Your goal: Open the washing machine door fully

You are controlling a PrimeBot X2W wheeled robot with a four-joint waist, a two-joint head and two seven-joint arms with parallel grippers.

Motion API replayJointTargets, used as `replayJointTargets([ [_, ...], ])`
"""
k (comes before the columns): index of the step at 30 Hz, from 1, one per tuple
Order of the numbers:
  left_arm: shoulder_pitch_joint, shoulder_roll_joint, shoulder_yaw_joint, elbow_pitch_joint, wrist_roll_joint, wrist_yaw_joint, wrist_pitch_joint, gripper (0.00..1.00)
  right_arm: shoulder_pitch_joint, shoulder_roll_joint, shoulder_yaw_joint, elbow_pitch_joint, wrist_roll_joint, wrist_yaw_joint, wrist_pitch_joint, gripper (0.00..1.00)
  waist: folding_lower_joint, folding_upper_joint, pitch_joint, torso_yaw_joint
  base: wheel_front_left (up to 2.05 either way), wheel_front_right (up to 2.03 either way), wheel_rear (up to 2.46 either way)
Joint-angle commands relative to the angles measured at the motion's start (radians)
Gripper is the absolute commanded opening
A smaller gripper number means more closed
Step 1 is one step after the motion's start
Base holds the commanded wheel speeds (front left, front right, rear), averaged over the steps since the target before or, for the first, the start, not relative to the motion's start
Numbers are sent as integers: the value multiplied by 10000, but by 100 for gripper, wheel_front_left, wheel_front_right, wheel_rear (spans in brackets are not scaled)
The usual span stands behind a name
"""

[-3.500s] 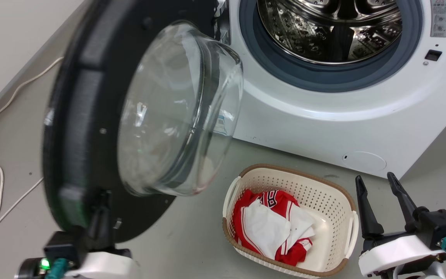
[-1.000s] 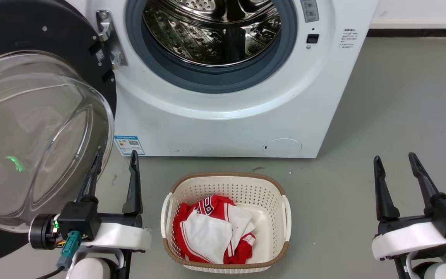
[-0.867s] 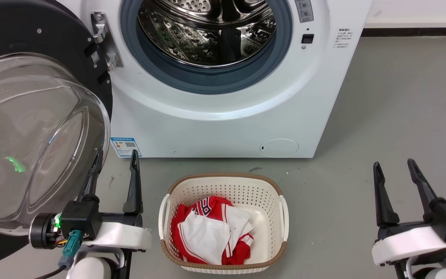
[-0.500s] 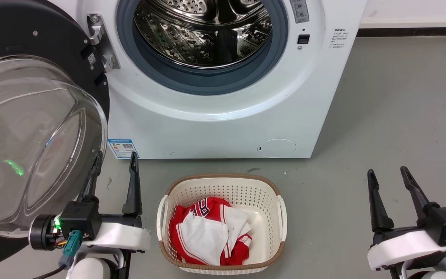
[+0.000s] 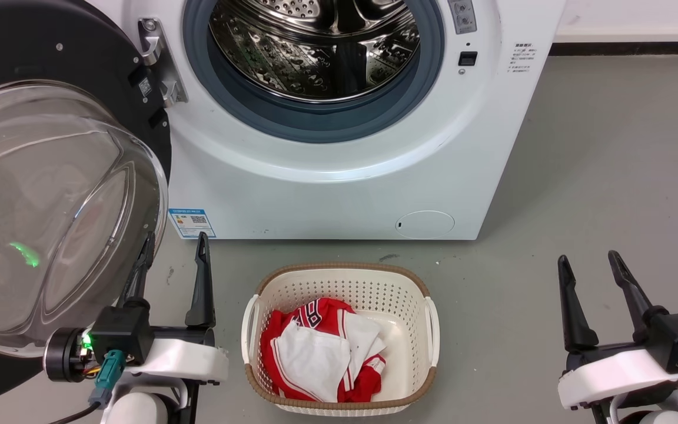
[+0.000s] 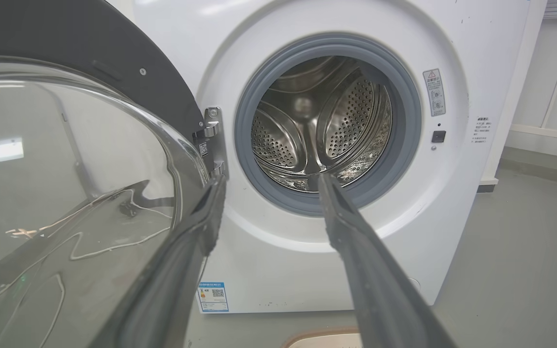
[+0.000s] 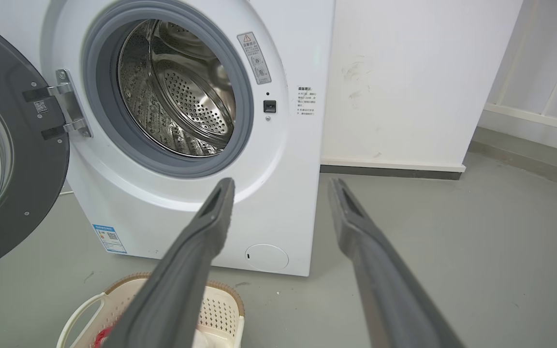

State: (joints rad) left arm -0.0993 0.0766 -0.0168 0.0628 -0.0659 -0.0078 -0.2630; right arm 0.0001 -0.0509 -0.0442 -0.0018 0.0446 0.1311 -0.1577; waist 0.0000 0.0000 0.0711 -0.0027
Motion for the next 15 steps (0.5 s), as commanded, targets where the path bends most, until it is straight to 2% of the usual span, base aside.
replayJointTargets([
  [1,76,-43,42,4,-38,42,-23,100,-58,16,25,-36,54,-7,-38,100,0,0,-6,4,0,0,0],
  [2,92,-45,44,-2,-40,46,-23,100,-53,16,27,-32,60,-7,-39,100,0,0,-11,6,0,0,0],
  [3,95,-48,39,-16,-47,38,-23,0,-49,16,31,-30,69,-7,-40,0,0,0,-11,8,0,0,0],
  [7,169,-14,7,318,-112,-13,78,0,133,2,39,250,115,0,4,0,0,0,-15,9,0,0,0],
  [15,86,-41,204,534,-1808,-149,544,0,4,-94,70,466,1968,0,214,0,0,0,-58,11,0,0,0],
])
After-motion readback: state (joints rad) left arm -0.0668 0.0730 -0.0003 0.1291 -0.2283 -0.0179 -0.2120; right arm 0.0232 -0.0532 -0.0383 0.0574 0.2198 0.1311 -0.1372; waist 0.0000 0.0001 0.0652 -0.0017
